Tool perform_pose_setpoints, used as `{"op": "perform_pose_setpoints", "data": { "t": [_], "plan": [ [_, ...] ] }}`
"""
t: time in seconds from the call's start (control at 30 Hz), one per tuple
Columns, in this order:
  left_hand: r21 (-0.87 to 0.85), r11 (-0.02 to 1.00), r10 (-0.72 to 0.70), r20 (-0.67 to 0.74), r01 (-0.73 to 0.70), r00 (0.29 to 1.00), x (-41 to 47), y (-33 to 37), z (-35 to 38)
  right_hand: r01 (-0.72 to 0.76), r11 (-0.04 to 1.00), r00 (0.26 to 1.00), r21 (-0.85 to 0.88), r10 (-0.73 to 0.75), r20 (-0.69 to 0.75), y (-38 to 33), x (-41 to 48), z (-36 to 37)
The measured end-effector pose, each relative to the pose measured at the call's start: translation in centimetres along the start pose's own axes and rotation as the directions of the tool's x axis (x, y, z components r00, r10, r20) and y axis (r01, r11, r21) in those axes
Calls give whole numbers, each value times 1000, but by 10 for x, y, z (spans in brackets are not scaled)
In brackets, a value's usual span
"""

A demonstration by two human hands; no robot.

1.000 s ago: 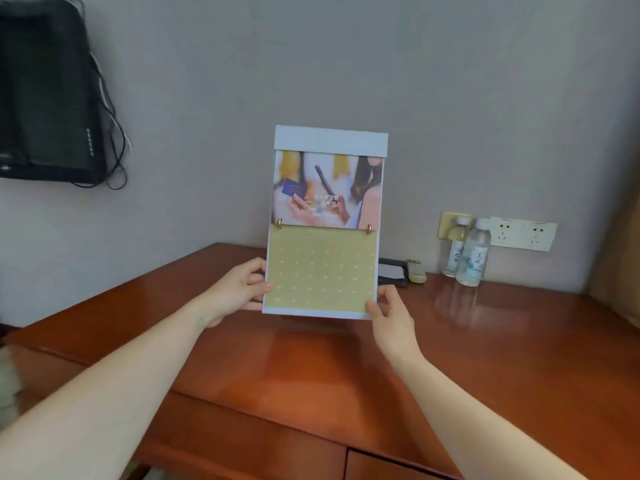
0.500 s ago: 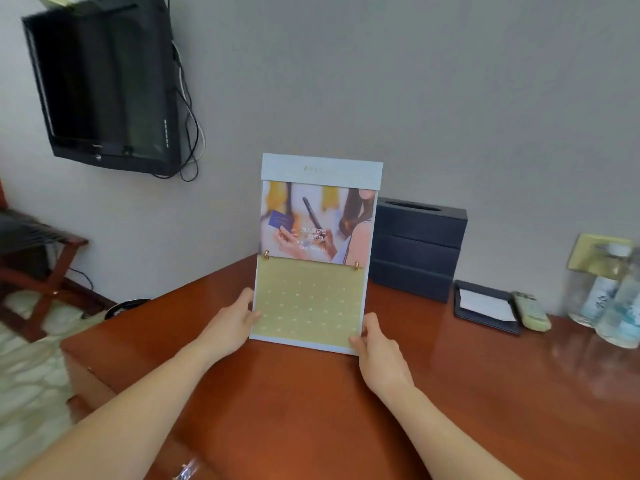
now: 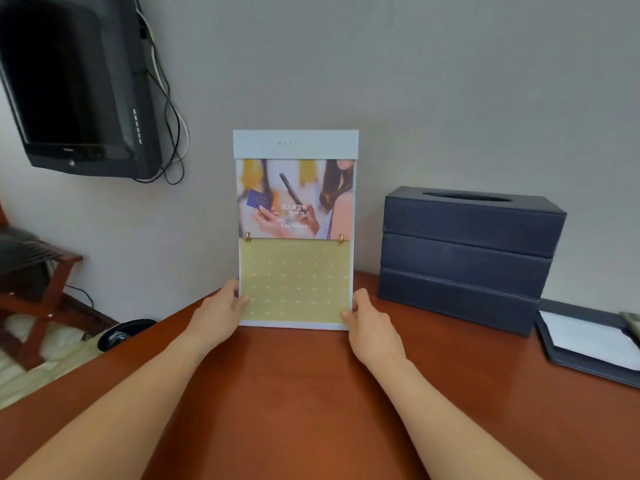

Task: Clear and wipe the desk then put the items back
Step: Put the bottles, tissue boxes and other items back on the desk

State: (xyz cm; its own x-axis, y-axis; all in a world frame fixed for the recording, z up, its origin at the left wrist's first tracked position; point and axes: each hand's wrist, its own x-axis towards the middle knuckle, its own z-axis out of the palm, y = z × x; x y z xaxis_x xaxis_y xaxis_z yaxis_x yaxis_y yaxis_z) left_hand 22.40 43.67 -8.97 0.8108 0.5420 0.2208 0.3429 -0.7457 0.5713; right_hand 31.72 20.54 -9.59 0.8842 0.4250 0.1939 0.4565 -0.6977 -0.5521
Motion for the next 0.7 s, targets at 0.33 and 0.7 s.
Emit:
{"op": "perform_pose_setpoints", "data": {
  "t": [0.33, 0.7],
  "plan": [
    [-17, 1000, 25, -38, -25, 999, 90, 18, 39, -34, 997, 998, -65, 31, -51, 4, 50, 12],
    [-31, 997, 62, -64, -64, 996, 109, 25, 50, 34, 999, 993, -16, -36, -114, 5, 53, 18]
  ]
}}
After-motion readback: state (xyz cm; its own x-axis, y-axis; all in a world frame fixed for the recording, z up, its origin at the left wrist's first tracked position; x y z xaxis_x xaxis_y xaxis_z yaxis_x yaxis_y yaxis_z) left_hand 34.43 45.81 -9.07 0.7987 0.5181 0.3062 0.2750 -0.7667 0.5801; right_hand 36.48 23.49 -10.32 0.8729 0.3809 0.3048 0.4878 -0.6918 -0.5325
